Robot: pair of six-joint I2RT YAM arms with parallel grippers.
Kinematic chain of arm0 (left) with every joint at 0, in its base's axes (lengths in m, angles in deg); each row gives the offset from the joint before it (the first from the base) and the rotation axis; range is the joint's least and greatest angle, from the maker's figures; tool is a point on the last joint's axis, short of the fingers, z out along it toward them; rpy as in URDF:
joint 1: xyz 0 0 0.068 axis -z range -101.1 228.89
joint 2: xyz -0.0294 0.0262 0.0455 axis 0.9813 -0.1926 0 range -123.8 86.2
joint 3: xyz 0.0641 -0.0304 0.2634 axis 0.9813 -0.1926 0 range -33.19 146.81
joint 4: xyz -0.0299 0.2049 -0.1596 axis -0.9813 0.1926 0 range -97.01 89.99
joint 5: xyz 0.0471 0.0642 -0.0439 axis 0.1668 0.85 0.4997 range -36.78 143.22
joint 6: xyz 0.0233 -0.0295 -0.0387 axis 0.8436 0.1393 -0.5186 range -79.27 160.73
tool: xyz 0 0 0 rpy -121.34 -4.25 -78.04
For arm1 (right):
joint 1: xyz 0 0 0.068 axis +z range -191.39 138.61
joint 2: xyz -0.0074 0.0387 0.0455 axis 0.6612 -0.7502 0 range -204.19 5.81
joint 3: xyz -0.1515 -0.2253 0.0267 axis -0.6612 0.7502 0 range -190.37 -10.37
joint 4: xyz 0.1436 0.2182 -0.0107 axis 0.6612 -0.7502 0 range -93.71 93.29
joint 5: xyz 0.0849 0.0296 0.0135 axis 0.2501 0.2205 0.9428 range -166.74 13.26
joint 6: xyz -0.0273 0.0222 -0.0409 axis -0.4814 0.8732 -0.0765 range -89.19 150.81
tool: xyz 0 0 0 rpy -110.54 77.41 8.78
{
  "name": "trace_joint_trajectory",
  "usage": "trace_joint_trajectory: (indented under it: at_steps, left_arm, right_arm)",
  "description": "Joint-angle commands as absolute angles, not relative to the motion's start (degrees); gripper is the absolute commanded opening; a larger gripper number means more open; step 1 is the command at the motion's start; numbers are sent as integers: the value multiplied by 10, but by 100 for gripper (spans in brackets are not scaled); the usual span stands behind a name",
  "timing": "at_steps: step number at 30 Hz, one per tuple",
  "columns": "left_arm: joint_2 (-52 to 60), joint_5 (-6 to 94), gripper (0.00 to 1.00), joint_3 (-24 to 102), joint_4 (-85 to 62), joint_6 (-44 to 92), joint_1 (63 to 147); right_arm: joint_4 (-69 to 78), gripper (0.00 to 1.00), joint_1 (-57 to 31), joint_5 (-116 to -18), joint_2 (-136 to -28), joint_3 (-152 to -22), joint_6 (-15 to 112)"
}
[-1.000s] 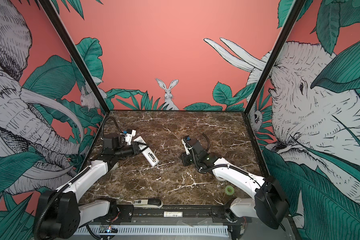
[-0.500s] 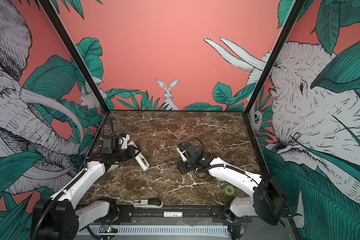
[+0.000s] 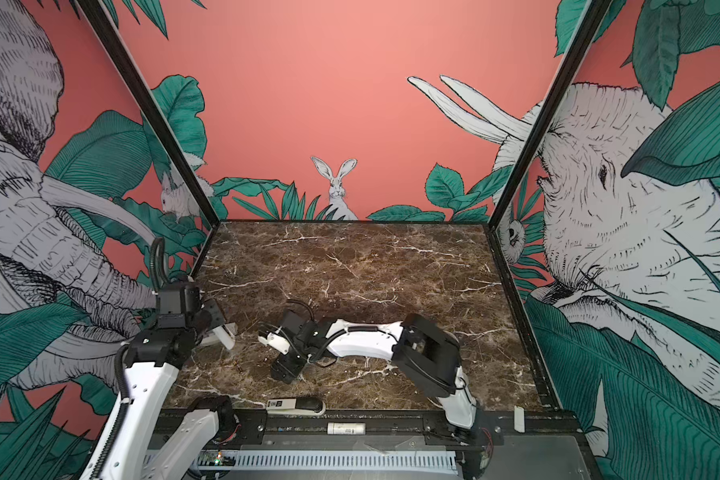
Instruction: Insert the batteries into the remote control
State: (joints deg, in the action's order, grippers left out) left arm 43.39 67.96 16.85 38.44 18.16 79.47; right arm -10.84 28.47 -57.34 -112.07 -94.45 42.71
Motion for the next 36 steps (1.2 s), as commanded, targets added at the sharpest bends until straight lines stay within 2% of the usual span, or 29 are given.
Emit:
trace_joint_trajectory:
  at_steps: [1, 6, 9, 15, 24, 31, 36]
  left_arm:
    - [447, 751, 0, 211, 427, 228, 792]
    - [459, 835, 0, 244, 457, 263, 789]
    - [469, 845, 0, 255, 461, 280, 789]
    - [471, 865, 0, 219, 511, 206, 789]
    - [556, 973, 0, 119, 504, 91, 789]
    - [522, 991, 0, 63, 489, 14, 789]
    - [508, 973, 0, 8, 408, 29, 788]
  right_arm:
    - [-47, 81, 292, -541, -1158, -986, 431]
    - [-45, 84, 297, -527, -1201, -1027, 426]
    - [-53, 85, 301, -520, -1218, -1047, 425]
    - [-67, 85, 302, -527, -1216, -1059, 421]
    - [-93, 85, 260, -542, -1113, -965, 415]
    - [-140, 86, 232, -575, -1028, -915, 396]
    - [-186, 86, 216, -589, -983, -896, 383]
